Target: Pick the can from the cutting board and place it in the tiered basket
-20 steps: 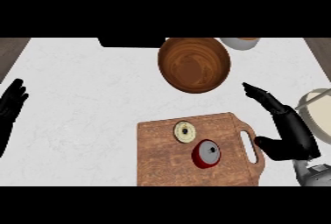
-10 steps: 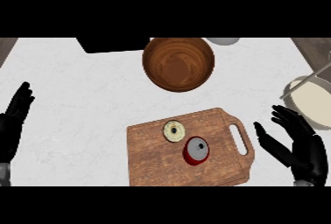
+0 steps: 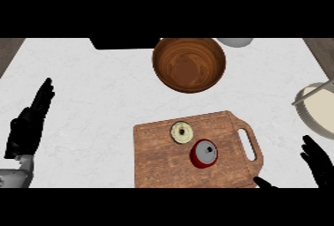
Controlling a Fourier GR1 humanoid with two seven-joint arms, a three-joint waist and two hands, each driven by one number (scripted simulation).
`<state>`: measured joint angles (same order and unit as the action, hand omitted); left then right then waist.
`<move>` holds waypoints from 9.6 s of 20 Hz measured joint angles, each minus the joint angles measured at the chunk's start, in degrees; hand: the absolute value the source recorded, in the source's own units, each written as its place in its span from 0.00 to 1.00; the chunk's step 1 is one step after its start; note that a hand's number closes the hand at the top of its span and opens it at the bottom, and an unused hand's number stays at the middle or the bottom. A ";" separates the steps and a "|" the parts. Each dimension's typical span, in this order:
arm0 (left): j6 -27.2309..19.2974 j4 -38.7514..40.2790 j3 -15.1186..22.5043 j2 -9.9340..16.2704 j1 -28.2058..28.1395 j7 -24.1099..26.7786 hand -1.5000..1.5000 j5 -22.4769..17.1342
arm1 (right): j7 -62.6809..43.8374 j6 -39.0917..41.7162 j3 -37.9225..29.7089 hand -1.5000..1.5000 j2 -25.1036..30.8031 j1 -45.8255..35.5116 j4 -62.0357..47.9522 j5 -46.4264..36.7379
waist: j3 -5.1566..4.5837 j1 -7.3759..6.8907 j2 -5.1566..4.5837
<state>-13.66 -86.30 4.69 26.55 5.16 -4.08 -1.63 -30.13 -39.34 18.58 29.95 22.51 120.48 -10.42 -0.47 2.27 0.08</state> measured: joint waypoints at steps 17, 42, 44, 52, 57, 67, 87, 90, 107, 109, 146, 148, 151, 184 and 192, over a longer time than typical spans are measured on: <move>1.13 2.56 2.65 -2.99 4.75 -0.24 0.50 2.13 | -39.37 21.56 2.11 0.00 13.68 -19.14 11.74 -0.27 | 0.08 -4.50 -0.66; 2.05 3.90 -0.01 -3.14 3.45 0.94 0.50 2.59 | -41.41 27.97 14.80 0.00 3.98 -31.98 -7.13 -5.28 | 0.12 -2.75 0.12; 1.99 3.93 0.01 -3.40 3.66 0.75 0.50 2.73 | -41.38 28.34 15.39 0.00 2.83 -32.36 -7.90 -7.15 | 0.12 -2.52 0.14; 1.93 4.66 -0.63 -3.71 3.97 0.90 0.50 3.11 | -41.39 30.90 15.83 0.00 -3.15 -32.74 -11.51 -11.07 | 0.12 -2.04 0.19; 1.78 5.42 -0.80 -4.33 4.21 1.28 0.50 3.39 | -41.33 32.43 15.38 0.00 -7.60 -32.09 -14.17 -13.74 | 0.16 -1.88 0.14; 2.08 4.14 -1.01 -4.54 4.36 0.10 0.50 4.12 | -41.29 36.16 13.02 0.00 -16.53 -30.64 -17.78 -20.14 | 0.31 -2.06 0.10; 3.39 4.05 -1.97 -5.98 4.17 0.34 0.50 5.37 | -37.50 44.28 12.19 1.00 -26.45 -33.58 -26.24 -23.36 | 0.32 -2.32 0.16; 3.71 3.33 -2.17 -6.11 4.04 -0.30 0.50 5.61 | -37.16 44.09 10.82 1.00 -27.81 -33.40 -26.22 -23.40 | 0.39 -2.31 0.07; 3.94 3.15 -3.96 -7.04 2.56 0.18 0.50 6.82 | -20.14 42.75 12.30 1.00 -13.77 -23.10 2.40 -30.53 | 0.50 -1.31 0.23; 4.26 3.04 -4.06 -6.97 2.05 0.62 0.50 6.77 | -19.44 42.02 10.37 1.00 -12.31 -23.44 6.59 -32.19 | 0.48 -1.38 0.25; 7.69 2.61 -6.26 -9.12 3.34 0.46 0.50 8.90 | 13.36 53.33 -36.24 1.00 16.93 -44.12 -23.49 -30.77 | 0.48 -2.90 -0.31; 7.40 2.31 -6.14 -9.50 3.59 -0.15 0.50 9.55 | 17.64 52.41 -37.07 1.00 18.33 -44.69 -28.25 -31.21 | 0.49 -2.82 -0.27; 8.11 2.41 -6.79 -9.47 2.86 0.52 0.50 9.44 | 22.93 51.88 -37.62 1.00 19.73 -46.84 -35.01 -31.12 | 0.49 -2.83 -0.23; 8.92 3.10 -8.45 -11.67 3.70 0.46 0.50 11.88 | 35.45 56.22 -55.66 0.00 22.39 -53.07 -65.96 -11.72 | 0.43 -2.26 -0.01; 9.13 2.79 -9.13 -11.68 3.61 0.36 0.50 11.92 | 35.99 66.32 -65.01 0.00 33.25 -47.64 -77.16 -5.43 | 0.50 -1.81 -0.05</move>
<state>-4.53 -83.50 -4.44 14.88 8.77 -3.73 10.30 5.86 26.98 -46.43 63.20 -25.12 43.32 -15.85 0.03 0.46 0.03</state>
